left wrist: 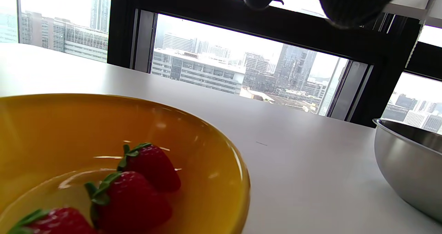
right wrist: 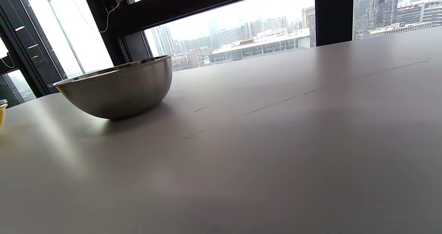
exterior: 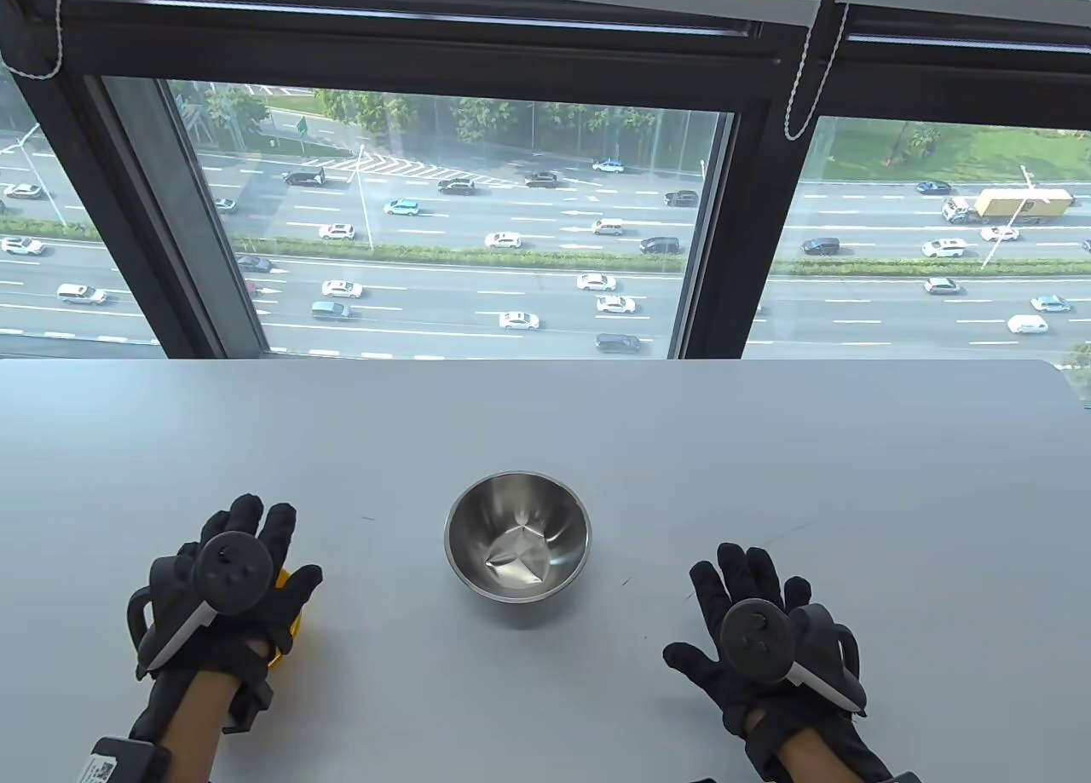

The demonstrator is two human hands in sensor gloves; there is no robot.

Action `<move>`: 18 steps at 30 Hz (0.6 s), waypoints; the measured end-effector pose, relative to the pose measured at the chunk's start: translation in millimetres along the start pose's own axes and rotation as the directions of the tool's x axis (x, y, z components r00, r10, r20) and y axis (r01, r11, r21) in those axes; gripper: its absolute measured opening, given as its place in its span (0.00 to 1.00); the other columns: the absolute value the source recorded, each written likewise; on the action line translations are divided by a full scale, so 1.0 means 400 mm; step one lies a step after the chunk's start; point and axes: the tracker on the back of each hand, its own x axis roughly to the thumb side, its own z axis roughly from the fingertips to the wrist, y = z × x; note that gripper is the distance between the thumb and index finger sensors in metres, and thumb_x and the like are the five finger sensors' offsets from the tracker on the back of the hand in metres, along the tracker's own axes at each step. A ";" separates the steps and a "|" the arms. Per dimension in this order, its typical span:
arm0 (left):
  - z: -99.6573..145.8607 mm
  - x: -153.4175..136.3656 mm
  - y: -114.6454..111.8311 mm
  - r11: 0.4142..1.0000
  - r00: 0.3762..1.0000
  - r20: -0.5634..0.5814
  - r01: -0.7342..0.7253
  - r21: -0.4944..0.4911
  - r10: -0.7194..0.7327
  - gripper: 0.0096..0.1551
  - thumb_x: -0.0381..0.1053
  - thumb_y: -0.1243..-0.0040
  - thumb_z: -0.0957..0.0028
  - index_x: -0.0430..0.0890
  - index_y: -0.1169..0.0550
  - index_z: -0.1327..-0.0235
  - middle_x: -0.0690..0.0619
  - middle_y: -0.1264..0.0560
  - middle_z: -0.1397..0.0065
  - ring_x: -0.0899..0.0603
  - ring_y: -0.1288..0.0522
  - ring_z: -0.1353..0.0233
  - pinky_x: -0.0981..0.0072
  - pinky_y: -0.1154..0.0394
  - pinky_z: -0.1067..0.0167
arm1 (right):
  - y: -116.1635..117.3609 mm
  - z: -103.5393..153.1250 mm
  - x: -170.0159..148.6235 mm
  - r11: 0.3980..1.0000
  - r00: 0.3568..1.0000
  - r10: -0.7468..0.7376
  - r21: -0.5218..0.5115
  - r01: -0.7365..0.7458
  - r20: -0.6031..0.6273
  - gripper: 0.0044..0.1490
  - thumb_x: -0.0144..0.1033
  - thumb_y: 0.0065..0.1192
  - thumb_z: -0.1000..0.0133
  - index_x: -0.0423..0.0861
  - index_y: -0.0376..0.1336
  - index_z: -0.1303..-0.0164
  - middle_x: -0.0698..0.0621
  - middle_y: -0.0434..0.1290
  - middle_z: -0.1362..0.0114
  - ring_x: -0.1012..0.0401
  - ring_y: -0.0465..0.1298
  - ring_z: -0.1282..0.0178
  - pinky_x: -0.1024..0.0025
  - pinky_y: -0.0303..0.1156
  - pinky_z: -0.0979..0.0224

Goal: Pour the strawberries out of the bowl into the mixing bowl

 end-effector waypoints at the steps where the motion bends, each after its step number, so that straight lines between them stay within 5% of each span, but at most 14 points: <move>1: -0.001 -0.018 -0.001 1.000 1.000 -0.019 0.007 0.007 -0.006 0.48 0.69 0.44 0.52 0.57 0.45 0.20 0.48 0.56 0.11 0.31 0.53 0.13 0.25 0.54 0.25 | 0.000 -0.001 0.000 1.000 1.000 -0.003 0.000 0.003 -0.001 0.59 0.71 0.49 0.54 0.51 0.37 0.20 0.44 0.28 0.16 0.39 0.32 0.16 0.25 0.31 0.27; 18: -0.004 -0.208 -0.053 0.993 0.974 -0.216 -0.088 -0.075 0.070 0.45 0.61 0.39 0.50 0.57 0.43 0.20 0.47 0.52 0.12 0.32 0.45 0.14 0.31 0.43 0.25 | -0.002 -0.001 0.000 1.000 1.000 0.002 0.010 -0.002 -0.004 0.58 0.70 0.50 0.53 0.51 0.38 0.20 0.43 0.28 0.16 0.39 0.32 0.16 0.25 0.31 0.27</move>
